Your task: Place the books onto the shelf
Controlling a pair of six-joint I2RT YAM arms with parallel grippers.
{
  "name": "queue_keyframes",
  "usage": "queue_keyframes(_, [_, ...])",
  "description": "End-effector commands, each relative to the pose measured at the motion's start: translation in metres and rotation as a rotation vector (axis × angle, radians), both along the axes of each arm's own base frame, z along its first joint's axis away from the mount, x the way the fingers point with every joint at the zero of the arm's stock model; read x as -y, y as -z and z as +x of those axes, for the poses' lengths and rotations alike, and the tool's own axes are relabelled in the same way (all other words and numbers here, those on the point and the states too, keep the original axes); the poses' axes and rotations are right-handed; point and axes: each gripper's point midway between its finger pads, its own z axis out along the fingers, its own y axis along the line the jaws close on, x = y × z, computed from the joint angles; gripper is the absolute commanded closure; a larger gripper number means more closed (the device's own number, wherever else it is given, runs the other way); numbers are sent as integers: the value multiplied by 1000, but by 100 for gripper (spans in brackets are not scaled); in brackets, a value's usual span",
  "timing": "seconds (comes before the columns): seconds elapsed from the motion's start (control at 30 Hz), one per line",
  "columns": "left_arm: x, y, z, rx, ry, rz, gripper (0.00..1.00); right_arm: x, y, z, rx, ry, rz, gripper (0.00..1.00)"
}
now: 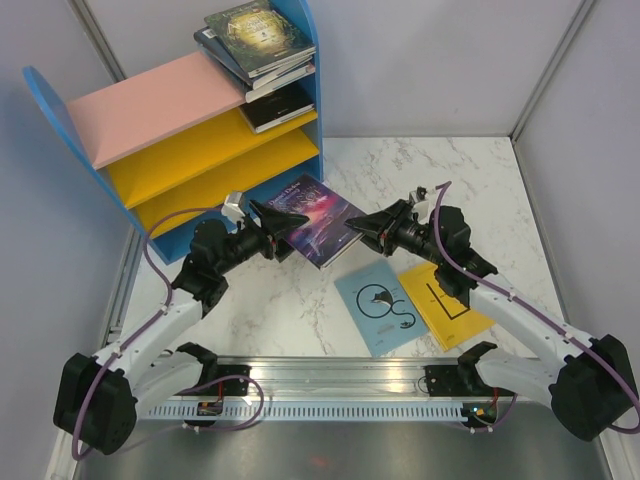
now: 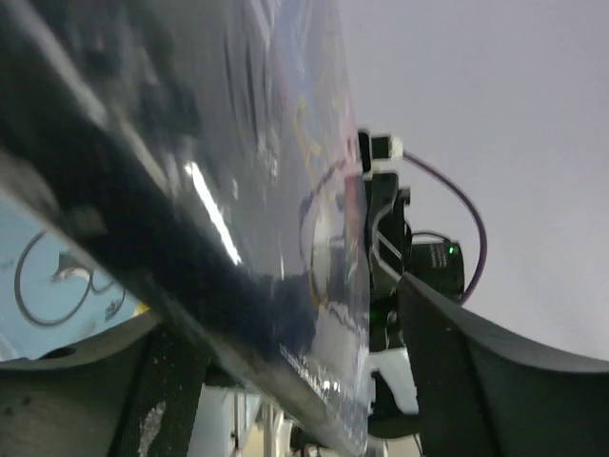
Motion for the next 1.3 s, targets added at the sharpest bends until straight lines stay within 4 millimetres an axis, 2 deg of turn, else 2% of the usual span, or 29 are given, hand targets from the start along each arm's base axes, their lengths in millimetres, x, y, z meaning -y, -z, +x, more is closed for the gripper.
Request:
queue_keyframes(0.0, [15,-6,-32,93,192,106,19,4,-71,6,170,50,140,100])
queue_keyframes(0.07, [11,-1,-37,84,193,156,9,5,-76,8,177,60,146,100])
queue_keyframes(0.1, [8,-7,-37,100,184,171,3,5,-78,9,181,62,147,100])
queue_keyframes(0.13, [3,1,-37,76,162,217,0,4,-79,9,183,59,147,100])
queue_keyframes(0.17, [-2,-9,-40,113,146,223,0,4,-84,10,191,60,151,100])
queue_keyframes(0.23, [-13,-14,-40,129,110,274,0,3,-88,10,197,57,154,100])
queue_keyframes(0.27, [-19,-12,-46,110,106,301,0,3,-95,11,209,57,157,100])
queue_keyframes(0.3, [-24,-19,-48,150,93,332,0,1,-97,12,214,51,153,100])
queue_keyframes(0.4, [-40,-19,-60,149,59,401,0,-3,-110,15,253,35,110,100])
queue_keyframes(0.5, [-48,-10,-76,148,58,435,0,-6,-124,19,278,28,109,100])
queue_keyframes(0.53, [-50,-8,-81,150,58,432,0,-7,-134,19,296,28,120,100])
queue_keyframes(0.6, [-53,4,-89,120,61,432,0,-11,-138,24,298,22,121,100])
queue_keyframes(0.63, [-55,3,-95,136,53,423,0,-12,-149,24,316,16,132,100])
queue_keyframes(0.67, [-57,10,-98,120,54,425,0,-13,-151,27,316,16,134,100])
queue_keyframes(0.7, [-59,9,-102,129,44,418,0,-17,-149,32,311,10,130,100])
queue_keyframes(0.73, [-60,11,-103,128,43,420,0,-19,-160,32,331,4,142,100])
queue_keyframes(0.8, [-62,11,-106,129,36,423,0,-24,-159,40,320,3,137,100])
queue_keyframes(0.87, [-63,9,-108,131,36,428,0,-26,-168,44,333,0,146,100])
queue_keyframes(1.0, [-66,5,-109,142,30,442,0,-37,-165,62,313,-9,148,100])
queue_keyframes(1.03, [-66,5,-110,140,28,445,0,-38,-171,63,330,-15,160,100])
queue_keyframes(1.07, [-67,3,-112,149,25,445,0,-42,-166,69,317,-17,159,100])
queue_keyframes(1.13, [-68,2,-113,150,24,446,0,-42,-175,75,329,-14,176,100])
queue_keyframes(1.2, [-70,2,-116,153,21,449,0,-44,-172,86,324,-10,176,100])
queue_keyframes(1.23, [-70,2,-117,156,19,450,0,-44,-180,88,335,-11,190,100])
queue_keyframes(1.27, [-72,1,-118,158,16,456,0,-47,-176,94,331,-11,186,100])
